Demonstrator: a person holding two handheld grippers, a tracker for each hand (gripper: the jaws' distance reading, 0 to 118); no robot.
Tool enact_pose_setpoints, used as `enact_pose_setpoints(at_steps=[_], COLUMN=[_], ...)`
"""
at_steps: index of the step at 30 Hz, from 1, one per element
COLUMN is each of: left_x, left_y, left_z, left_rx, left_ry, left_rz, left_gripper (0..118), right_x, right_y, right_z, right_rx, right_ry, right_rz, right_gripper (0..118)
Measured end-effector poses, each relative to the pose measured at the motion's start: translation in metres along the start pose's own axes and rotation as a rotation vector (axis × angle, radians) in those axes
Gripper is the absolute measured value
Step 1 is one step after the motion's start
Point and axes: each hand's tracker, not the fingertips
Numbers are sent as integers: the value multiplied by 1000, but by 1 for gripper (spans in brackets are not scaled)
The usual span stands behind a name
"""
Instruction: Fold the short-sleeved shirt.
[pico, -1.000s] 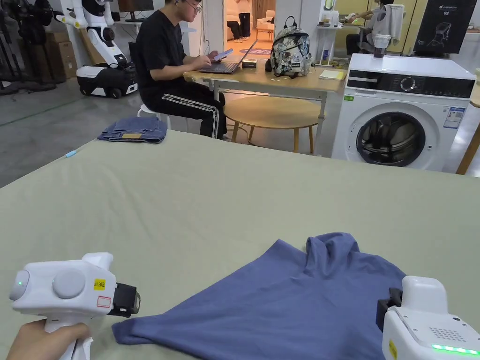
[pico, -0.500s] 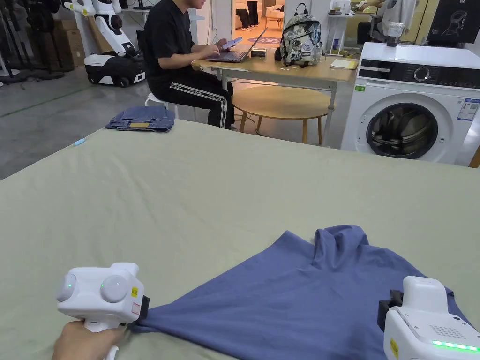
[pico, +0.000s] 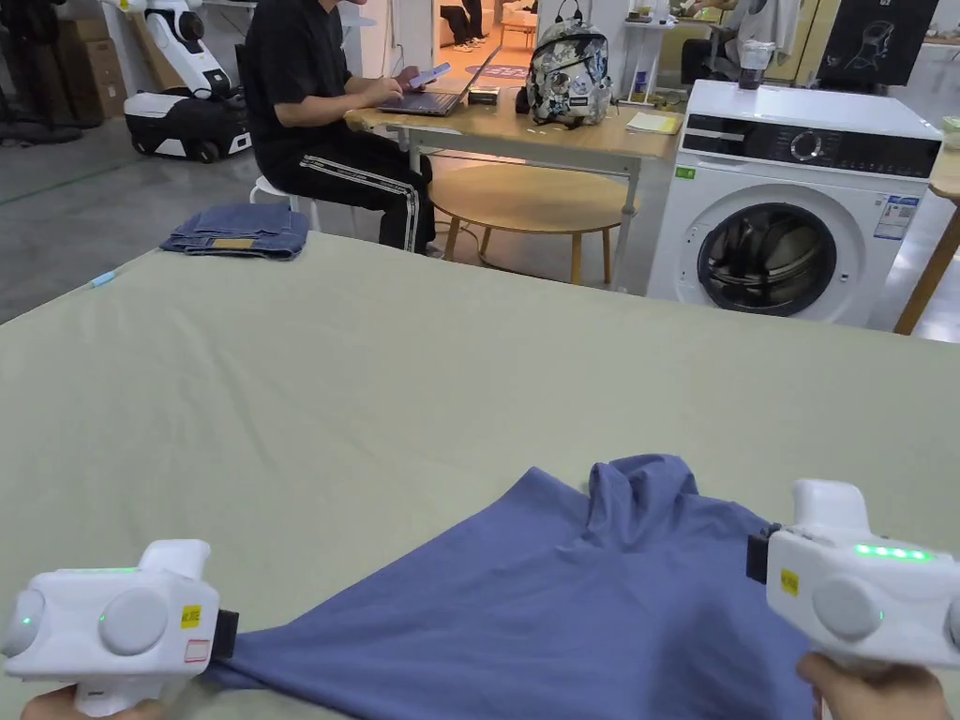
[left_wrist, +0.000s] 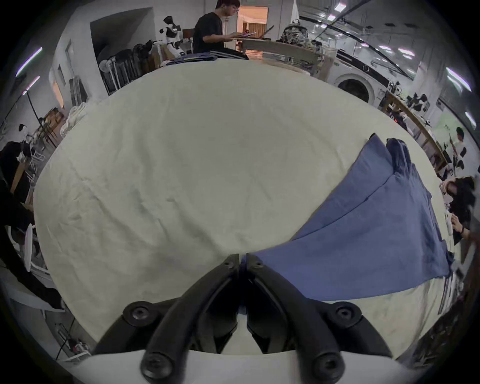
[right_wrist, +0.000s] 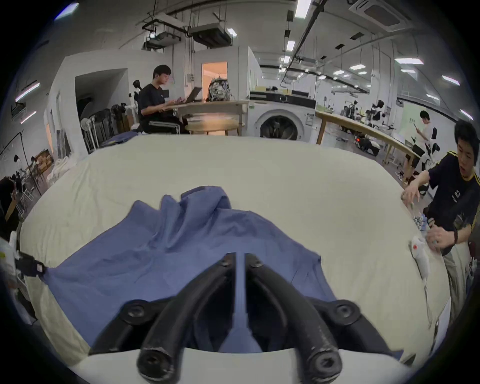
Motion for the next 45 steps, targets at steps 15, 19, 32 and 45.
enact_pose_setpoints(at_steps=[15,19,32,45], left_x=[4,7,6,14], left_y=[14,11,11,39], left_z=[-17,-16,-7,62], left_rx=[-4,-7,14,229], left_ry=[-1,3,4,-41], left_rz=[-11,-11,-11,-61], left_gripper=[0,0,0,0], right_x=[14,1,18,29], right_y=[55,53,57,95], right_z=[-160,-164,-158,-10], right_rx=[-334,-367,-301,20], right_ry=[102,88,124,-20], right_rz=[189,213,85,129], right_gripper=[69,69,2,2])
